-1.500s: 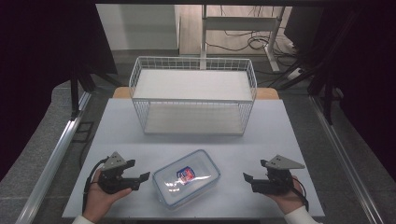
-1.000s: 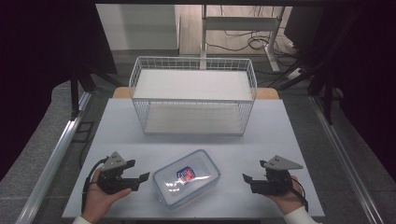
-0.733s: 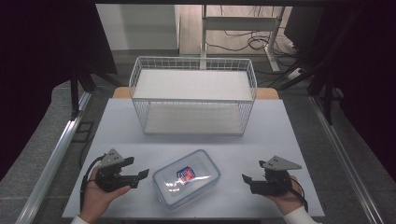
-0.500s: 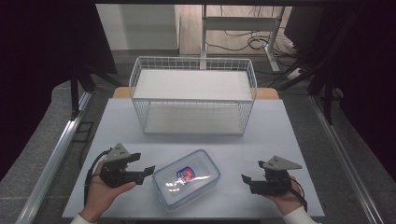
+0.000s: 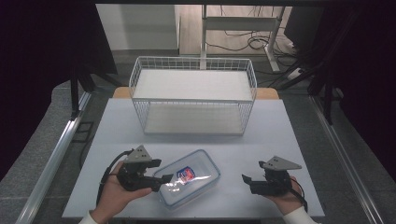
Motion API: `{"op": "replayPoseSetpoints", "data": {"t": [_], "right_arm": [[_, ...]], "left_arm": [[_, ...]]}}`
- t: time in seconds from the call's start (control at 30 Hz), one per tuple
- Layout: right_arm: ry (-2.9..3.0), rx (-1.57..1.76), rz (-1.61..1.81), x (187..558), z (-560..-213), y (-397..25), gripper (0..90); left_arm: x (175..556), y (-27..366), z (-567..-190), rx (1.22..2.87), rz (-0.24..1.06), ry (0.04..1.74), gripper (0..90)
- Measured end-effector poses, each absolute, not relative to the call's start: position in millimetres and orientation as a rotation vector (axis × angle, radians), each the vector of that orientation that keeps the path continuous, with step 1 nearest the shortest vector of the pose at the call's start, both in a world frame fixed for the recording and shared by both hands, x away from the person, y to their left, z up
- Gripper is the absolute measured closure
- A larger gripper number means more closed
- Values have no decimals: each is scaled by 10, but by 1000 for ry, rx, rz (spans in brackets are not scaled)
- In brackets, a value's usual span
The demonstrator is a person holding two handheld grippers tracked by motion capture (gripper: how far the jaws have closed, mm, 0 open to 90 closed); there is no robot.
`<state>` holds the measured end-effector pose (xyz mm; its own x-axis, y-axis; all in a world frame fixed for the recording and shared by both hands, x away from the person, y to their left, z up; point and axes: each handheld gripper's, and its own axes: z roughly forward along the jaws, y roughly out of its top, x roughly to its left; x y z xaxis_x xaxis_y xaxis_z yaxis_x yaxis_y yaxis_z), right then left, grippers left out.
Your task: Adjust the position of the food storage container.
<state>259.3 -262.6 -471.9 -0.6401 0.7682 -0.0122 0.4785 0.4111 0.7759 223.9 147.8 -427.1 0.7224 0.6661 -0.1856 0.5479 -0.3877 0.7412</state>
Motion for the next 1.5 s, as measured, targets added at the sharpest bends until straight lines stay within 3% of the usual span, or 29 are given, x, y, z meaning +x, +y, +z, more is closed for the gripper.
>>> {"op": "replayPoseSetpoints", "data": {"t": [0.13, 0.17, 0.47, 0.67, 1.1, 1.5], "right_arm": [[2306, 1070, 1089, 2591, -4718, -2624, 187], [2309, 1067, 1085, 2590, -4719, -2623, 187], [2319, 1062, 1071, 2597, -4739, -2618, 189], [2320, 1060, 1063, 2594, -4743, -2617, 189], [2331, 1057, 1038, 2600, -4766, -2612, 189], [2336, 1055, 1017, 2598, -4773, -2606, 190]], "left_arm": [[2182, 1402, -4311, 2118, 157, 878, 403], [2166, 1366, -4333, 2128, 139, 861, 467], [2022, 1067, -4499, 2201, -17, 736, 718], [1930, 912, -4584, 2272, -55, 673, 877], [1880, 806, -4799, 2396, -40, 678, 896], [1921, 827, -4819, 2402, -36, 679, 898]]}}
